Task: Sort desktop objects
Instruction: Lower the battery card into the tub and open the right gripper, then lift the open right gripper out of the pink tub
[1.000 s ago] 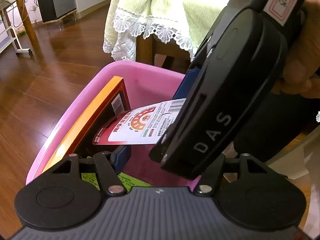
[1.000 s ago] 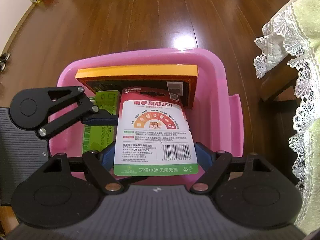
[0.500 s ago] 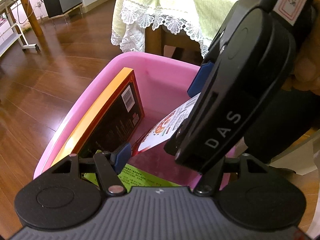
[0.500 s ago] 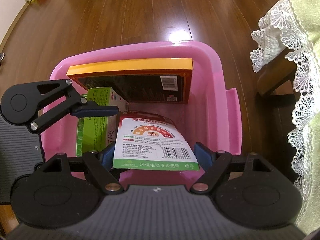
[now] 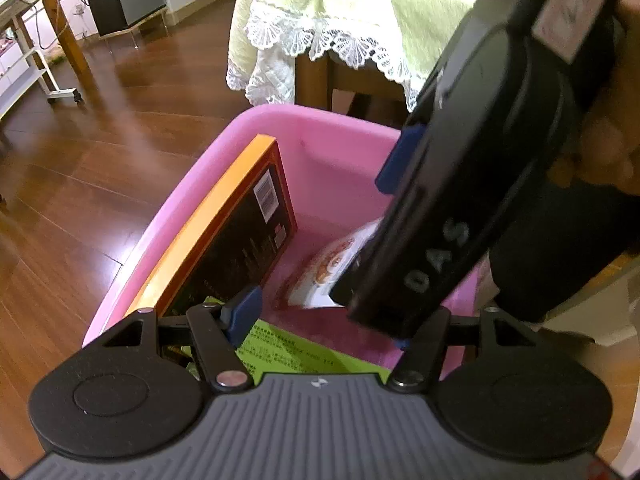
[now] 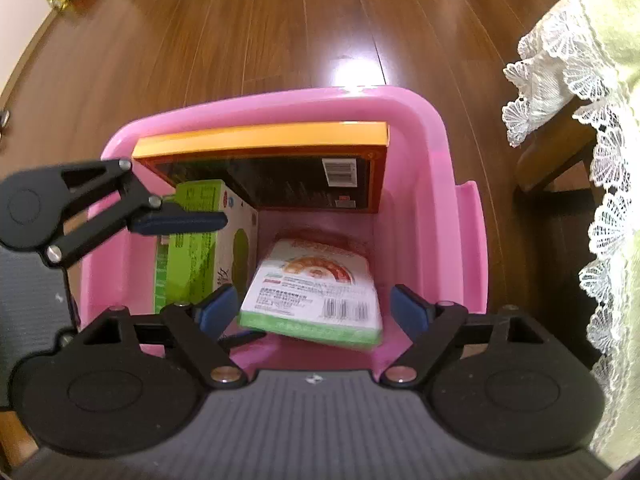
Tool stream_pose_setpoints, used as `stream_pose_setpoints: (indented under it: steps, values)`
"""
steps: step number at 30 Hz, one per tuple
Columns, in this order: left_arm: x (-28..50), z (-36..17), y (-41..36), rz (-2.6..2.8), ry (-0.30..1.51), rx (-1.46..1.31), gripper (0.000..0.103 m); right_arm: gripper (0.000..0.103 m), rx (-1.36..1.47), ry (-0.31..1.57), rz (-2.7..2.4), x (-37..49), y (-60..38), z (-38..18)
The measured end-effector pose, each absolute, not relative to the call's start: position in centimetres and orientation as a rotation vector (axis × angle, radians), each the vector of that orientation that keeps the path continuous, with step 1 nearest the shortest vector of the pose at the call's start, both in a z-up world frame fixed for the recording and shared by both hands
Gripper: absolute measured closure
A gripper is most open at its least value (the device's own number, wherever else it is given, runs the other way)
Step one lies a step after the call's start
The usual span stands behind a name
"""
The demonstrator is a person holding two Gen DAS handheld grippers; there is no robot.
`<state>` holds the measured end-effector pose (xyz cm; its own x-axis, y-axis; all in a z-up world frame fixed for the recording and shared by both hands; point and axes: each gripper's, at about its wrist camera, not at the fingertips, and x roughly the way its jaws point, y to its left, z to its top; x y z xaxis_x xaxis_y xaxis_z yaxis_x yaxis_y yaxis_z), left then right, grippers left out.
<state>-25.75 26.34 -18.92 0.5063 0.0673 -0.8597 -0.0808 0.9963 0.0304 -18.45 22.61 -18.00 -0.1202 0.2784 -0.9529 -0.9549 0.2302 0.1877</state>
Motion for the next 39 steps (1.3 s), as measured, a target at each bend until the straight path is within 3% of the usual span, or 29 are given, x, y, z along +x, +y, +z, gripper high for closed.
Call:
stream_pose_setpoints:
  steps: [39]
  values:
    - [-24.8,-19.0,26.7,0.082,1.058,0.013,0.037,0.018,-0.737,1.201,1.248,-18.3,21.6,-17.1]
